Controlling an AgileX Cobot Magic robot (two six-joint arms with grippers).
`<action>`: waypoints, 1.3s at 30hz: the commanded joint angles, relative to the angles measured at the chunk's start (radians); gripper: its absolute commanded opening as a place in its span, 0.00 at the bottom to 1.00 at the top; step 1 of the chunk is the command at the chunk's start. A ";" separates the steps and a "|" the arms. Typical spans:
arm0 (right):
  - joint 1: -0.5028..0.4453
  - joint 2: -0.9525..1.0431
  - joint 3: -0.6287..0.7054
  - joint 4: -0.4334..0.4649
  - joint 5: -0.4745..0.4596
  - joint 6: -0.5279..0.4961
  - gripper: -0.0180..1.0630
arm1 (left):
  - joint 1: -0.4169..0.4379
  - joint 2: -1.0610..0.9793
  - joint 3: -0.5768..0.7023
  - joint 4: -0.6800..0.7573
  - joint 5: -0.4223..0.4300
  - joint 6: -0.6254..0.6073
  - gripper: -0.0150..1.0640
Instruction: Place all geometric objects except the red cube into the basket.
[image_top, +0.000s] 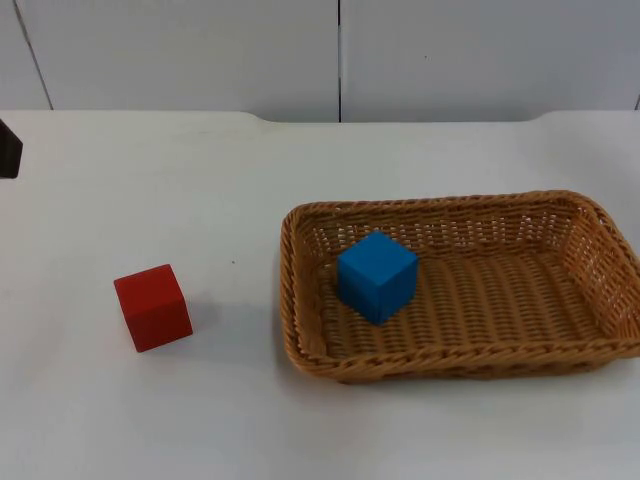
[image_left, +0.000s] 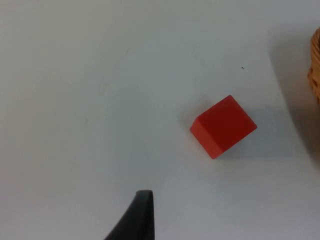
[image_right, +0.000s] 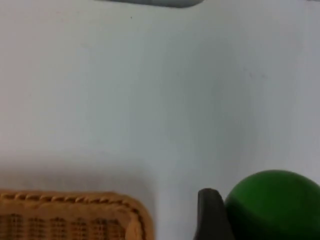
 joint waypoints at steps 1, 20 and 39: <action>0.011 -0.024 0.023 0.006 0.021 -0.010 0.02 | 0.002 -0.006 0.004 0.006 -0.004 0.000 0.99; 0.357 -0.032 0.395 0.002 -0.251 0.055 0.02 | 0.002 -0.006 0.004 0.001 -0.004 0.000 0.99; 0.404 0.082 0.538 -0.052 -0.520 0.055 0.02 | 0.002 -0.006 0.004 0.004 -0.004 0.000 0.99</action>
